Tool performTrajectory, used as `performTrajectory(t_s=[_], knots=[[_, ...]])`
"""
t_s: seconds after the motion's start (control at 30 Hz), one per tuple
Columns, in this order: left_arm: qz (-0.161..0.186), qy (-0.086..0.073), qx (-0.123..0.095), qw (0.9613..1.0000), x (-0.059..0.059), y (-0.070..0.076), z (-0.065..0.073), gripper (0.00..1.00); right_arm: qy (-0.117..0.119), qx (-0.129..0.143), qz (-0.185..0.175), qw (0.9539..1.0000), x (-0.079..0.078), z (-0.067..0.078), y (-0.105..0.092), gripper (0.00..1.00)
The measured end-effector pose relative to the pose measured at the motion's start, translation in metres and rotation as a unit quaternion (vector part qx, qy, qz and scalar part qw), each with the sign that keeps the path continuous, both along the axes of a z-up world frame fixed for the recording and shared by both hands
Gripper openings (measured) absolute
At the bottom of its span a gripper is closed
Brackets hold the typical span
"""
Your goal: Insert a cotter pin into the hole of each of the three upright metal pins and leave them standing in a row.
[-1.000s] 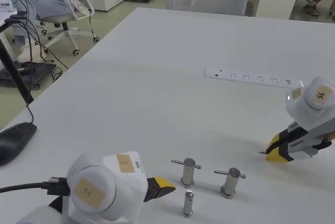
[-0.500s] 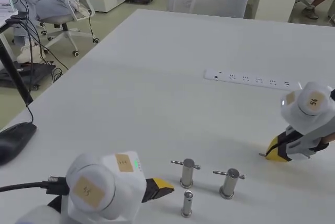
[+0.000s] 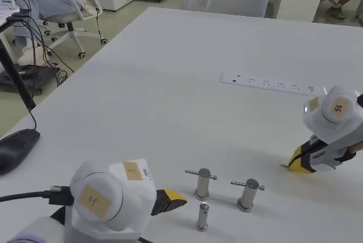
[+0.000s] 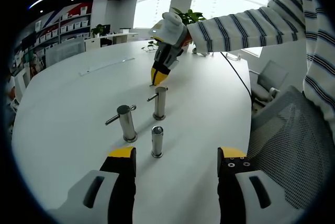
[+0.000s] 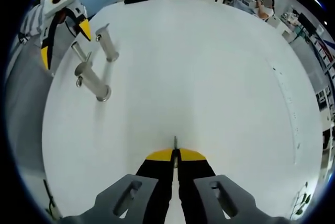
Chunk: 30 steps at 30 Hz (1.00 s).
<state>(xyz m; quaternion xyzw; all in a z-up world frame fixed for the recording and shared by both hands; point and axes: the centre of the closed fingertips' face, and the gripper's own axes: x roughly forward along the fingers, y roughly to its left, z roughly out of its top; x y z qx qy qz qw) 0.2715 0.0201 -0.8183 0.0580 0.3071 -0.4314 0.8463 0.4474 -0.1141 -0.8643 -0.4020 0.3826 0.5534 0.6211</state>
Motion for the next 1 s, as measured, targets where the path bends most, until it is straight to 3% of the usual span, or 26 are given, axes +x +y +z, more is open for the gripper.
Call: performTrajectory(t_s=[1.0], knots=[[-0.003, 0.0, 0.0, 1.0, -0.001, 0.001, 0.004, 0.62, -0.017, 0.005, 0.015, 0.9997, -0.018, 0.025, -0.005, 0.02]])
